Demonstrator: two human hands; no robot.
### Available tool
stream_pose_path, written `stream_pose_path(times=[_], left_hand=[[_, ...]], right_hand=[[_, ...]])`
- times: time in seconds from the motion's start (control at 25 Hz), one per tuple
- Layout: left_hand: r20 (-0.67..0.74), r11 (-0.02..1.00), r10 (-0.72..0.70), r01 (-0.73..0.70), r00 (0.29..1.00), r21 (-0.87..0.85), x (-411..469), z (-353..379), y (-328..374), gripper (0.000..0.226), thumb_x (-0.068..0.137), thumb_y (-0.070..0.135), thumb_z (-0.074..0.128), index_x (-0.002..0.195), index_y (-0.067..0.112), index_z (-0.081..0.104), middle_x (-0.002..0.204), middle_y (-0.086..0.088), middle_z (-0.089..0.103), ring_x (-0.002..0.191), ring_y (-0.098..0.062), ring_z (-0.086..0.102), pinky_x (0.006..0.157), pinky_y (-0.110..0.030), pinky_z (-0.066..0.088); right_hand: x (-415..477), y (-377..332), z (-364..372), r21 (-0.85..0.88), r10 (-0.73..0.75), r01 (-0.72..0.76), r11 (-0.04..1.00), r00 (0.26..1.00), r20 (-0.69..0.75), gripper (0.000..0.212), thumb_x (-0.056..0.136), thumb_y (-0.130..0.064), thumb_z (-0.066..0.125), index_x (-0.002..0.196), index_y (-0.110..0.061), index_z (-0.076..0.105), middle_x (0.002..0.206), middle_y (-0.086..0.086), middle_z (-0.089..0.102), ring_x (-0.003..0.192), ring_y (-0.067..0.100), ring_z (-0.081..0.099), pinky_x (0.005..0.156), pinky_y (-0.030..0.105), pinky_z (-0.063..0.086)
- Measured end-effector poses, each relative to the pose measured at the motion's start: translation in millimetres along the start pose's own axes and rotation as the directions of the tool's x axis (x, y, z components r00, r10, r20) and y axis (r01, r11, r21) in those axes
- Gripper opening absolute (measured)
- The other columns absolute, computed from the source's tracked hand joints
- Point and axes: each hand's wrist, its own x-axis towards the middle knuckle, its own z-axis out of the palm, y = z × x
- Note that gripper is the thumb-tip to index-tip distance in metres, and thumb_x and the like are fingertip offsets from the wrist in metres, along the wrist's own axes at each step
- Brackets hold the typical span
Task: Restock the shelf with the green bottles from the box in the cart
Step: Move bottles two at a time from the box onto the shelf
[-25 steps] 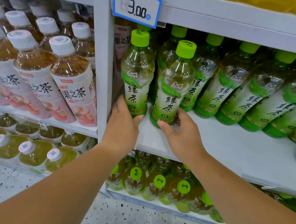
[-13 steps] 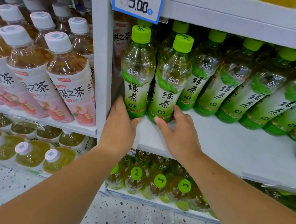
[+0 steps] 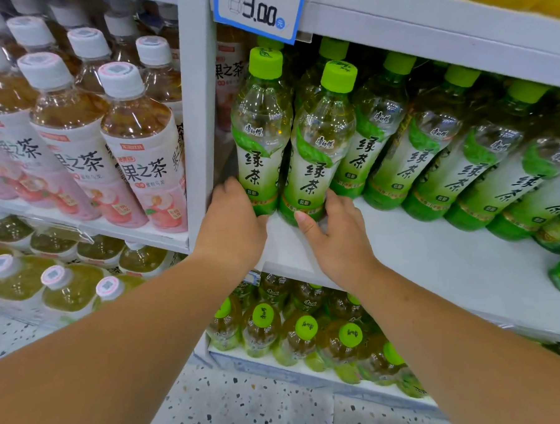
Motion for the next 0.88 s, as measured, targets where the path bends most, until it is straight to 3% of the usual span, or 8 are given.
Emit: stream_pose_path(times=[0.12, 0.32, 0.44, 0.56, 0.6, 0.72, 0.88], left_hand=[[0.054, 0.998, -0.029, 0.026, 0.998, 0.061, -3, -12, 13, 0.043, 0.091, 0.021, 0.066, 0.121, -0.001, 0.045, 0.123, -0.021, 0.054, 0.116, -0.034, 0.053, 0.093, -0.036, 0.042], [0.154, 0.98, -0.175, 0.187, 0.972, -0.068, -10, -24, 17, 0.034, 0.092, 0.024, 0.06, 0.113, -0.001, 0.051, 0.117, -0.022, 0.059, 0.106, -0.04, 0.057, 0.078, -0.035, 0.041], [0.248, 0.955, -0.198, 0.243, 0.948, -0.169, -16, -33, 12, 0.03, 0.092, 0.032, 0.055, 0.102, 0.003, 0.054, 0.094, -0.015, 0.062, 0.087, -0.036, 0.058, 0.07, -0.035, 0.044], [0.313, 0.905, -0.204, 0.301, 0.928, -0.3, -25, -44, 8, 0.024, 0.094, 0.035, 0.051, 0.086, 0.012, 0.049, 0.068, -0.004, 0.052, 0.071, -0.029, 0.051, 0.06, -0.032, 0.035], [0.335, 0.886, -0.207, 0.321, 0.919, -0.335, -28, -48, 6, 0.025, 0.095, 0.038, 0.051, 0.091, 0.013, 0.054, 0.072, -0.001, 0.055, 0.073, -0.025, 0.051, 0.064, -0.032, 0.035], [0.39, 0.83, -0.215, 0.378, 0.895, -0.41, -44, -61, -1, 0.048, 0.097, 0.049, 0.048, 0.132, 0.016, 0.056, 0.118, 0.0, 0.061, 0.103, -0.02, 0.053, 0.086, -0.033, 0.037], [0.465, 0.769, -0.194, 0.429, 0.864, -0.475, -76, -86, -2, 0.045, 0.097, 0.046, 0.049, 0.136, 0.023, 0.053, 0.124, 0.004, 0.056, 0.109, -0.017, 0.052, 0.087, -0.033, 0.037]], right_hand=[[0, -9, -6, 0.056, 0.037, -0.039, 0.998, 0.999, 0.032, 0.053, 0.096, -0.042, 0.059, 0.142, -0.019, 0.049, 0.128, 0.008, 0.052, 0.122, 0.027, 0.045, 0.106, 0.039, 0.038], [-2, -26, -11, -0.003, 0.167, -0.167, 0.986, 0.985, 0.044, 0.047, 0.099, -0.047, 0.049, 0.129, -0.012, 0.055, 0.122, 0.012, 0.056, 0.12, 0.031, 0.046, 0.1, 0.041, 0.041], [-9, -32, -20, 0.046, 0.256, -0.261, 0.964, 0.961, 0.104, 0.054, 0.099, -0.055, 0.041, 0.131, -0.013, 0.053, 0.124, 0.011, 0.058, 0.12, 0.032, 0.05, 0.101, 0.045, 0.043], [-20, -34, -33, 0.149, 0.324, -0.35, 0.925, 0.93, 0.173, 0.062, 0.1, -0.056, 0.038, 0.144, -0.013, 0.046, 0.141, 0.008, 0.054, 0.129, 0.028, 0.049, 0.101, 0.035, 0.038], [-24, -37, -37, 0.199, 0.348, -0.383, 0.902, 0.918, 0.189, 0.062, 0.1, -0.056, 0.038, 0.146, -0.014, 0.045, 0.144, 0.006, 0.052, 0.131, 0.026, 0.048, 0.099, 0.033, 0.036], [-45, -43, -47, 0.357, 0.412, -0.465, 0.81, 0.885, 0.217, 0.056, 0.099, -0.056, 0.041, 0.143, -0.022, 0.046, 0.144, 0.001, 0.052, 0.129, 0.023, 0.049, 0.108, 0.038, 0.037], [-85, -55, -61, 0.393, 0.467, -0.53, 0.751, 0.848, 0.251, 0.052, 0.098, -0.057, 0.042, 0.14, -0.028, 0.048, 0.142, -0.002, 0.053, 0.129, 0.02, 0.05, 0.112, 0.046, 0.037]])
